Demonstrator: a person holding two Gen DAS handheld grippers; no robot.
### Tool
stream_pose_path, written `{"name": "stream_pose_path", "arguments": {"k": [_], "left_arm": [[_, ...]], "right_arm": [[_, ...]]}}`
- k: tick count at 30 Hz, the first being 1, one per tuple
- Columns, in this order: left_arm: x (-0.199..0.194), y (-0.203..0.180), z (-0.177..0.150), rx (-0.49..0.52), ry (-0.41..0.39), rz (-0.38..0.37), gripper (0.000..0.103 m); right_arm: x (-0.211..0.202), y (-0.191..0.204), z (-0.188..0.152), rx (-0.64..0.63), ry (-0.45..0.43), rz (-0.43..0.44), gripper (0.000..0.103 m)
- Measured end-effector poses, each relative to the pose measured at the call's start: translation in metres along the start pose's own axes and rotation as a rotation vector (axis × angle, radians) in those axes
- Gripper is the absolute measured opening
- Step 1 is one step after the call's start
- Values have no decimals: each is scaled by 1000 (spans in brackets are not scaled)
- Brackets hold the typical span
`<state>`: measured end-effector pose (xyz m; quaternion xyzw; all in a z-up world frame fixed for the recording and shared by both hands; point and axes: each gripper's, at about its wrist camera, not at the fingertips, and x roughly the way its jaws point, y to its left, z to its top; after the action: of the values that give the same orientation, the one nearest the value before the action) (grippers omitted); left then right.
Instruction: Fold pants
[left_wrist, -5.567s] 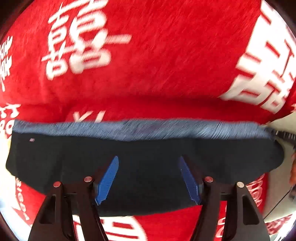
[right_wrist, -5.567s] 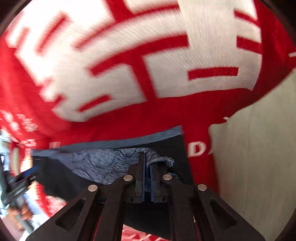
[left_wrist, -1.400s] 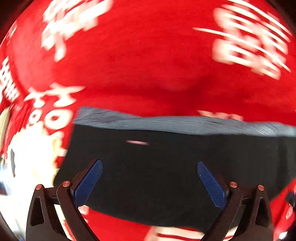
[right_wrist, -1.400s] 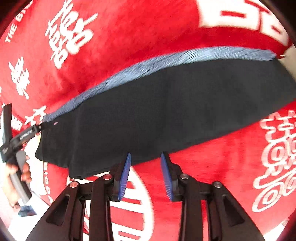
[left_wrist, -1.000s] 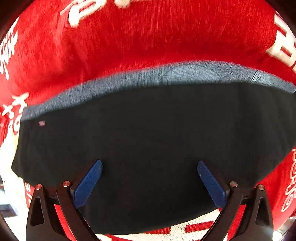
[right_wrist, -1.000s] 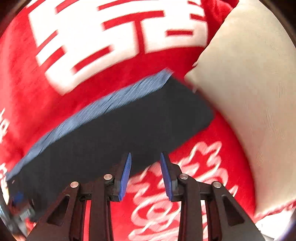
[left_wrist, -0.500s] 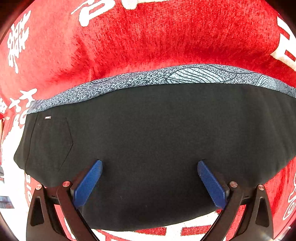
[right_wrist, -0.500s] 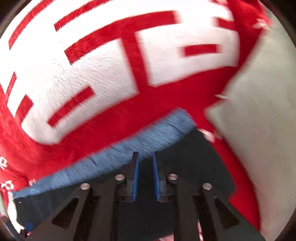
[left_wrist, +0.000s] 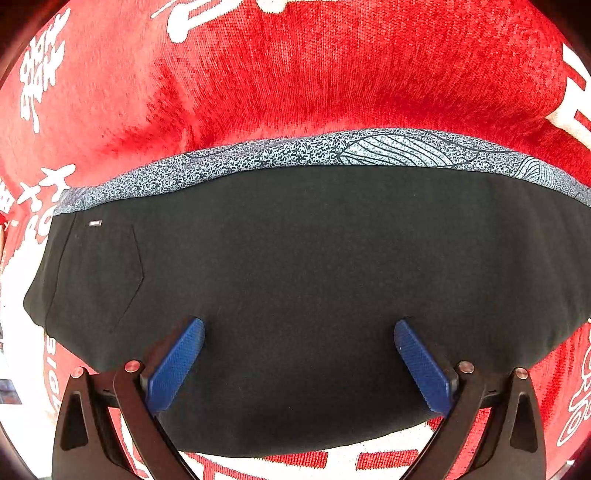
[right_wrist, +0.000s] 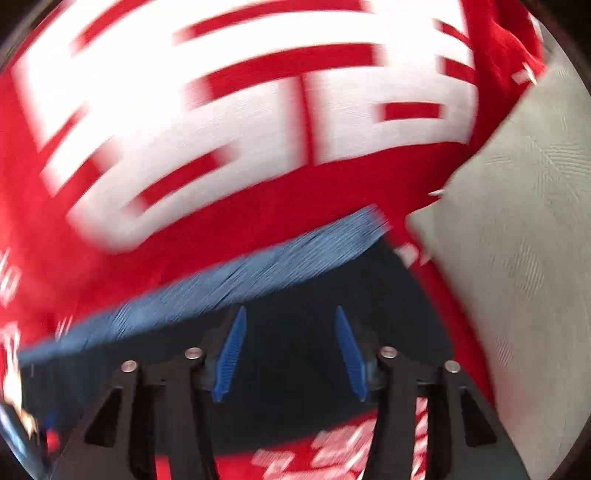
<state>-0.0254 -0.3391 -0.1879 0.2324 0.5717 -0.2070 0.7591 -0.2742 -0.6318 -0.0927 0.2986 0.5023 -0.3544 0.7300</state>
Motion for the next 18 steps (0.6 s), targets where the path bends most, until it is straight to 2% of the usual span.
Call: {"name": "stream_pose_path", "arguments": {"k": [5, 10, 11, 18], "left_arm": [[11, 6, 13, -6, 3, -5, 103], [13, 11, 13, -7, -5, -20, 103], [14, 12, 13, -7, -4, -22, 103], [17, 17, 17, -4, -4, -30, 103]], "right_arm": [[-3, 68, -50, -119, 31, 31, 55], [35, 93, -89, -197, 120, -21, 60], [33, 94, -92, -203, 84, -22, 63], [22, 82, -67, -155, 115, -3, 64]]}}
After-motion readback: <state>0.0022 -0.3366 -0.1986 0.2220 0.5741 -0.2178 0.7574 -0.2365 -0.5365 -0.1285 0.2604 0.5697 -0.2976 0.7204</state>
